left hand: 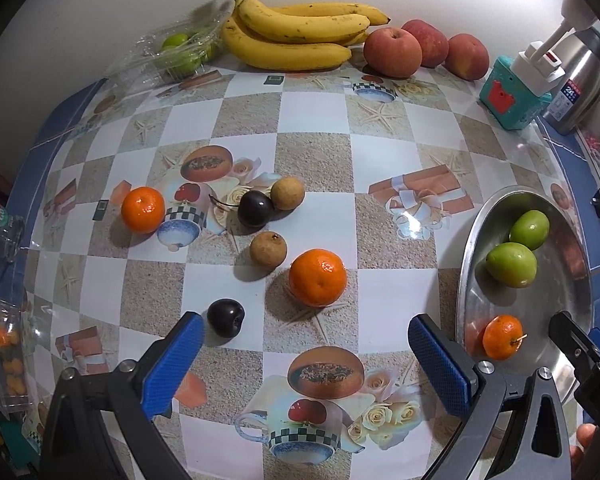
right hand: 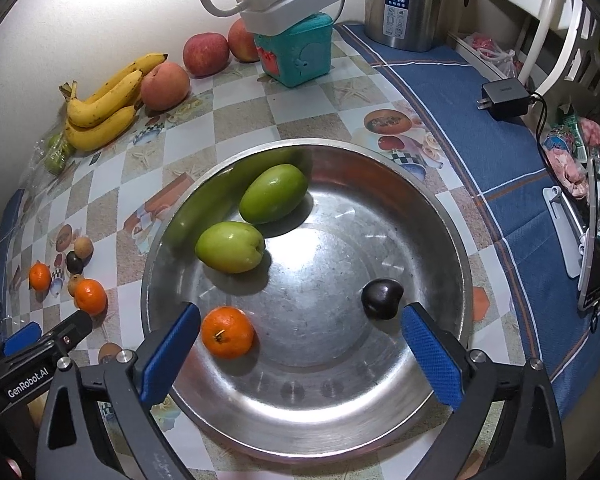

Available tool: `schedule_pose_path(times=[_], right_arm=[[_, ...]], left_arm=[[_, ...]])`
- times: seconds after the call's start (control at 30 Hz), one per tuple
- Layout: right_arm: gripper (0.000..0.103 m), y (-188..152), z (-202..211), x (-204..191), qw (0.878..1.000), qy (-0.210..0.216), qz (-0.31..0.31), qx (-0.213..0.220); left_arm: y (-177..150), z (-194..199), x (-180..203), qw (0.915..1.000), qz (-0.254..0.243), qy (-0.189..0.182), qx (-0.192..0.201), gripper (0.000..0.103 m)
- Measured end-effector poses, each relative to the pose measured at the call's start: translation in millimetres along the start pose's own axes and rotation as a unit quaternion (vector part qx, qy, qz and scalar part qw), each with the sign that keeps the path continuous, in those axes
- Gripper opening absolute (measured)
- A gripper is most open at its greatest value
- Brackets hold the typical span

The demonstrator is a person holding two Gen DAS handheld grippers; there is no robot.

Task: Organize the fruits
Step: 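Withdraw both grippers from the bowl back toward the fruit pile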

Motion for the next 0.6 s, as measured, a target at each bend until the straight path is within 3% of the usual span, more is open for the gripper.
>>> schedule_pose_path(times=[0.3,0.6], right_arm=[[0.100,-1,-1,-1,1.000,-0.003,0.005,0.000],[0.101,-7,-1,-16,1.000,0.009,0.019,-0.005]], left_arm=[[1,3,4,0.9998,-0.020,0.005,0.002,0.103],[11,16,-16,0.9979,-0.044,0.045,0.017,0.103]])
Point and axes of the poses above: each gripper's, at about its wrist camera, not at the fingertips, and z roughly against the way its jaws point, x to its right, y to its top, the point moved 9 cm from there along -z, roughly the way its jaws point, and after that the axes turned 12 degrees about -y, right-handed, at the moved point
